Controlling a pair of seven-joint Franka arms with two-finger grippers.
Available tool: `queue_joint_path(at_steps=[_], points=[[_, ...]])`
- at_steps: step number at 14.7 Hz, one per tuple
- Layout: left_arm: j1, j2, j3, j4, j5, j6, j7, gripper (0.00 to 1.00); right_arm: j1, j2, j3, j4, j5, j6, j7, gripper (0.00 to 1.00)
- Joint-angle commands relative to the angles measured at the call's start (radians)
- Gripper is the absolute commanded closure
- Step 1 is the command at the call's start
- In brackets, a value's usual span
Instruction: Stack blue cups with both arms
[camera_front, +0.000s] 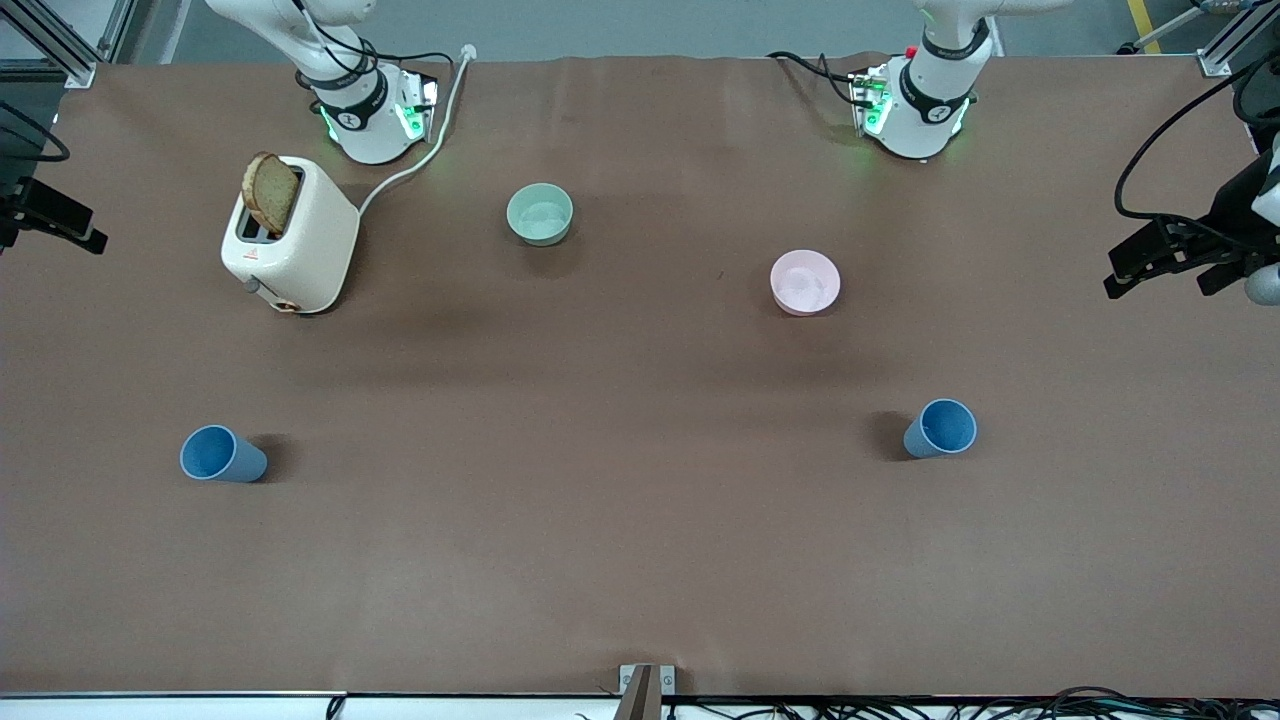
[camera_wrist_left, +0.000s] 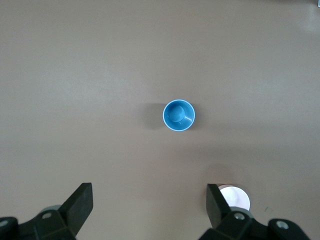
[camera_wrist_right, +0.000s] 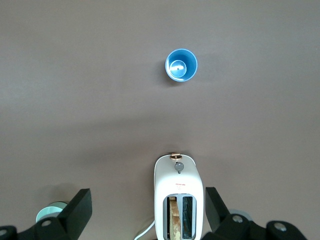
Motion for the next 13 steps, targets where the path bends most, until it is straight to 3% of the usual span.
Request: queue_joint_path(at_steps=[1,13], points=[[0.008,-0.008,-0.010,0.015,0.001,-0.018,-0.007,0.00,-0.001,-0.003,0.004,-0.002,0.001,0.000,0.005,0.00],[0.005,0.026,-0.014,0.001,0.001,-0.067,0.012,0.00,-0.003,-0.003,0.004,-0.001,0.004,0.006,0.005,0.00]])
